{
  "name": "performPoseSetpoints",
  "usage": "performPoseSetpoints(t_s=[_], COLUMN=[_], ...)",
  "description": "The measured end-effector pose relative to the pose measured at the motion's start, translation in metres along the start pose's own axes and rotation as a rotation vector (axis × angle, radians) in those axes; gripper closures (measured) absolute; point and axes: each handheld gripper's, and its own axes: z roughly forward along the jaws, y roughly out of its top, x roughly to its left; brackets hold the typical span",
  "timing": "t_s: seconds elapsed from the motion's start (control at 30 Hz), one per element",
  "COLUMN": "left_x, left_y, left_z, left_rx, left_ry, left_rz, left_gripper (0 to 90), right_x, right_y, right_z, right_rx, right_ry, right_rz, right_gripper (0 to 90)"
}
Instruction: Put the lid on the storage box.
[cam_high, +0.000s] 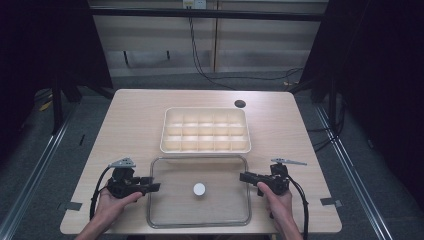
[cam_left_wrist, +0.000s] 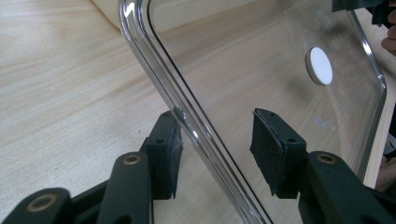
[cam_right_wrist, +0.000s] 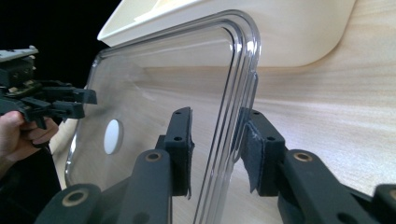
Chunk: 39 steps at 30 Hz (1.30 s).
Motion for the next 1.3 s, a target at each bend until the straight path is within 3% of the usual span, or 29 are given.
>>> performPoseSetpoints(t_s=[0.2, 0.37, 0.47, 0.53, 0.97, 1.3], left_x=[-0.007, -0.007, -0.007, -0.007, -0.011, -0.019], left_y=[0.004, 0.006, 0.007, 0.008, 0.016, 0.022], left_z=[-0.004, -0.006, -0.007, -0.008, -0.02, -0.023], left_rx=[-0.037, -0.053, -0.061, -0.066, -0.131, -0.153], left_ry=[0.019, 0.004, 0.003, 0.013, 0.016, 0.025], left_rz=[0.038, 0.043, 0.038, 0.038, 0.048, 0.061], left_gripper=[56.7, 58.8, 59.5, 59.9, 65.5, 67.8], right_x=[0.0, 0.002, 0.007, 0.013, 0.026, 0.035], right_y=[0.001, 0.001, 0.003, 0.005, 0.012, 0.015], right_z=[-0.003, -0.008, -0.01, -0.01, -0.02, -0.029], right_rx=[-0.033, -0.064, -0.079, -0.074, -0.119, -0.15], right_ry=[0.016, 0.013, -0.009, -0.048, -0.04, -0.074], right_rz=[0.008, 0.007, -0.026, -0.068, -0.082, -0.107], right_gripper=[68.0, 68.8, 68.4, 67.3, 70.5, 70.6])
